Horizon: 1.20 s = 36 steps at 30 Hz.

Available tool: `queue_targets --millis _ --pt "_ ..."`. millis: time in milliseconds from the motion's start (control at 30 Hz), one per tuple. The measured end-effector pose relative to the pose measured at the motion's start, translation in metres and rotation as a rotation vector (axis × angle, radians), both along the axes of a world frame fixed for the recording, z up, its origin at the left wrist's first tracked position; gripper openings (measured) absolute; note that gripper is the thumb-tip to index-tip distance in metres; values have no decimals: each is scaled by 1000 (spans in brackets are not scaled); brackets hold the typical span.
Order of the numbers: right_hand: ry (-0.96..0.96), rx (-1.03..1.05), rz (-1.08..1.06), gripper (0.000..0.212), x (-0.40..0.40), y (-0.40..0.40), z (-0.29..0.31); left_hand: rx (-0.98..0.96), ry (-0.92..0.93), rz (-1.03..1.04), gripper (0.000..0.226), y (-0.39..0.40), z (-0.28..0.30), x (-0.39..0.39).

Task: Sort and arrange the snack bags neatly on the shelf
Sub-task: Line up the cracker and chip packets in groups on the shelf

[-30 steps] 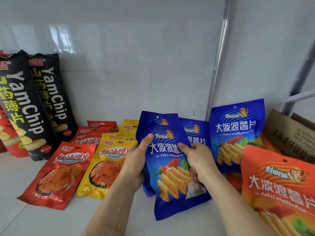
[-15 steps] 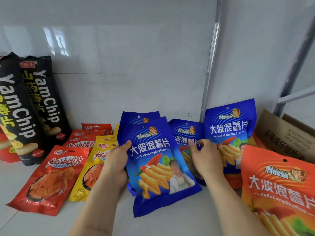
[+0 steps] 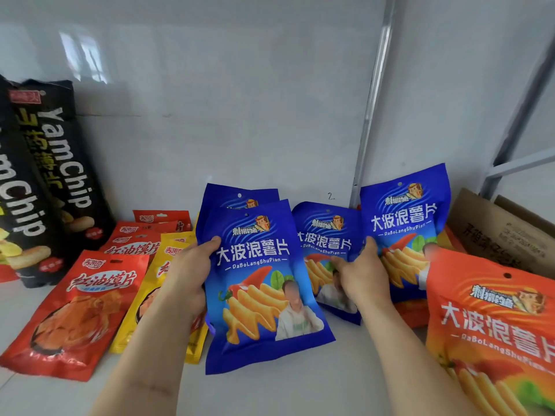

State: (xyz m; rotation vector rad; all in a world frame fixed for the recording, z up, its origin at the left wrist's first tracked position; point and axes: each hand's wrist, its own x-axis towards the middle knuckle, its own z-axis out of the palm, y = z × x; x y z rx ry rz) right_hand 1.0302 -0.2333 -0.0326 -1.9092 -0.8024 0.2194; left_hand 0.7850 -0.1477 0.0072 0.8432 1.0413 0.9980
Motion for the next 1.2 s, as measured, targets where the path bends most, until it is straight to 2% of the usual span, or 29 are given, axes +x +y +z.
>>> queue_targets --millis 100,267,433,533,667,733,800,967,1200 --pt "155 132 51 30 -2 -2 6 4 3 0 29 2 0 -2" --pt "449 272 99 3 2 -8 14 20 46 11 32 4 -2 -5" --pt "485 316 103 11 10 -14 17 30 75 43 32 7 0 -10" --pt "430 357 100 16 18 -19 19 43 78 63 30 7 2 -12" --pt "392 618 46 13 29 -33 36 55 98 70 28 5 2 -11" --pt "496 708 81 23 29 -41 46 66 90 61 28 3 2 -7" --pt "540 645 176 28 22 -42 48 79 74 48 28 1 2 -2" --pt "514 291 397 14 -8 -34 42 76 -44 -3 25 -11 3 15" --pt "393 131 409 20 -19 -24 29 40 -126 -37 37 -20 0 26"
